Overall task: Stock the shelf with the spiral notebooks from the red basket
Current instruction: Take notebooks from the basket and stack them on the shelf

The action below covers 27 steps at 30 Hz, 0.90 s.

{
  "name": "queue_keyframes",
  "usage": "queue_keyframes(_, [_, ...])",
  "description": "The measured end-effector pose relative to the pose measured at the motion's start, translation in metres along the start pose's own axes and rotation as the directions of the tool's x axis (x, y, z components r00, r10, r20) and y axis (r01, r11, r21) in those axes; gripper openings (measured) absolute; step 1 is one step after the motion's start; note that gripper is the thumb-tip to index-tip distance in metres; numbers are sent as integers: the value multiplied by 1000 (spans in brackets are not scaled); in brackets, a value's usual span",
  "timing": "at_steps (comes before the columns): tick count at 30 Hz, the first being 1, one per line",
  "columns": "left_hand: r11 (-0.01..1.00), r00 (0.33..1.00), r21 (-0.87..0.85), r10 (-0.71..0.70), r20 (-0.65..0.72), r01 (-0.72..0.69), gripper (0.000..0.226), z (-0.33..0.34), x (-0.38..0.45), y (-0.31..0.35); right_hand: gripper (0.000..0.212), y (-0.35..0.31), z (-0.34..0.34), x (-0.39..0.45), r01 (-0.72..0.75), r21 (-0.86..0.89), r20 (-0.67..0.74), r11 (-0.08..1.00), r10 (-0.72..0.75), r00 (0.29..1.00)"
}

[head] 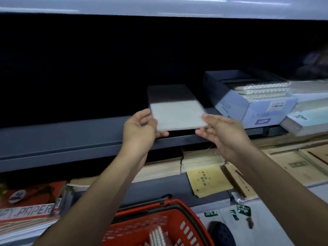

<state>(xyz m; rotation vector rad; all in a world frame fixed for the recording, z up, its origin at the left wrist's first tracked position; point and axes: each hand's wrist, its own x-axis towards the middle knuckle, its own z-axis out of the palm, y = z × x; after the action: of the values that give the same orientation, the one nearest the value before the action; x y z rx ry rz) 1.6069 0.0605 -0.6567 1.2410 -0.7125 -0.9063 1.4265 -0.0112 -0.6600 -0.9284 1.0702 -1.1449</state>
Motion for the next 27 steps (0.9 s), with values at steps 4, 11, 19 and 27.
queue_keyframes(4, [982, 993, 162, 109, -51, -99, 47, -7, -14, -14, 51, 2, -11, -7, 55, -36, 25, 998, -54, 998])
queue_keyframes(11, [903, 949, 348, 300, -94, -251, 34, -18, -9, -32, 22, 27, -17, -15, 280, -251, -23, 927, -295, 955])
queue_keyframes(19, [845, 921, 459, 367, -129, -272, 10, 2, 31, -24, 24, 19, 7, 35, 282, -308, -107, 908, -328, 939])
queue_keyframes(27, [852, 912, 420, 393, -119, -312, 22, -17, 5, -28, 37, 24, 13, 12, 324, -304, -134, 896, -377, 916])
